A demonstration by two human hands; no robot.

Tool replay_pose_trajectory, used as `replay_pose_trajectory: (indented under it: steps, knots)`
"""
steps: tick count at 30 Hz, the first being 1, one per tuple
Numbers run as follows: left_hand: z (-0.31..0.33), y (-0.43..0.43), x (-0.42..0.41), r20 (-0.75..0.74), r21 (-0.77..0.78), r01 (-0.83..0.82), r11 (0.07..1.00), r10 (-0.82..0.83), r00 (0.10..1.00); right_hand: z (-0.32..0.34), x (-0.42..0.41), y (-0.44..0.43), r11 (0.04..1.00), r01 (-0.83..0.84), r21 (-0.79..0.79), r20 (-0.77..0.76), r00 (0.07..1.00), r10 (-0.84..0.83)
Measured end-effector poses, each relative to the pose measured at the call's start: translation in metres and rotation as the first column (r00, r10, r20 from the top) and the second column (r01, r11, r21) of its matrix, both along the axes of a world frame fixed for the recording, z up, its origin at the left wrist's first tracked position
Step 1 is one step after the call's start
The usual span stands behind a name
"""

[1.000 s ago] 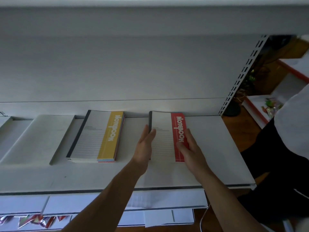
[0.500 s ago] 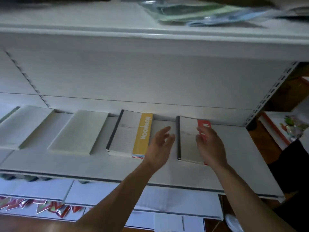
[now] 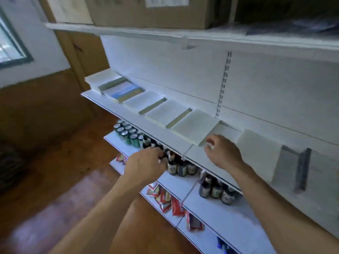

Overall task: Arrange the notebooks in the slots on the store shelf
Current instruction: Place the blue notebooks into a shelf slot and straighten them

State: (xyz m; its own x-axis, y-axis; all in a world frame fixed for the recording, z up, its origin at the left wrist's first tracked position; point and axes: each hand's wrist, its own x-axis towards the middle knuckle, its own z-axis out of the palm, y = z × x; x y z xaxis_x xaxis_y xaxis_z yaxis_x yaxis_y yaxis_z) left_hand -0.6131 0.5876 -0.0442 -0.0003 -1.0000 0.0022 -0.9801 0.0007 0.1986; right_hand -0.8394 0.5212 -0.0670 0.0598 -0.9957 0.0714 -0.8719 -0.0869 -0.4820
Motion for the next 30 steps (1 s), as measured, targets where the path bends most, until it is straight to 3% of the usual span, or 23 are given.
replay_pose_trajectory:
  steps: [7,12,17,25,30]
  knots:
    - [-0.011,-0.004,0.164,-0.051,-0.004,-0.306,0.952,0.306,0.951,0.002,0.189,-0.059,0.963,-0.269,0.028,-0.021,0.963,0.269]
    - [-0.029,-0.04,0.243,-0.11,0.025,-0.38,0.925,0.381,0.918,-0.008,0.277,-0.122,0.945,-0.321,0.059,0.044,0.947,0.319]
    - [-0.049,-0.132,0.319,-0.111,0.009,-0.408,0.913,0.406,0.907,-0.031,0.362,-0.216,0.937,-0.337,0.09,0.133,0.937,0.324]
    - [-0.046,-0.302,0.41,-0.157,-0.003,-0.318,0.948,0.314,0.937,-0.03,0.455,-0.366,0.978,-0.137,0.155,0.296,0.951,0.086]
    - [-0.048,-0.4,0.435,-0.234,-0.006,-0.114,0.993,0.11,0.966,-0.038,0.475,-0.42,0.976,0.071,0.207,0.462,0.872,-0.161]
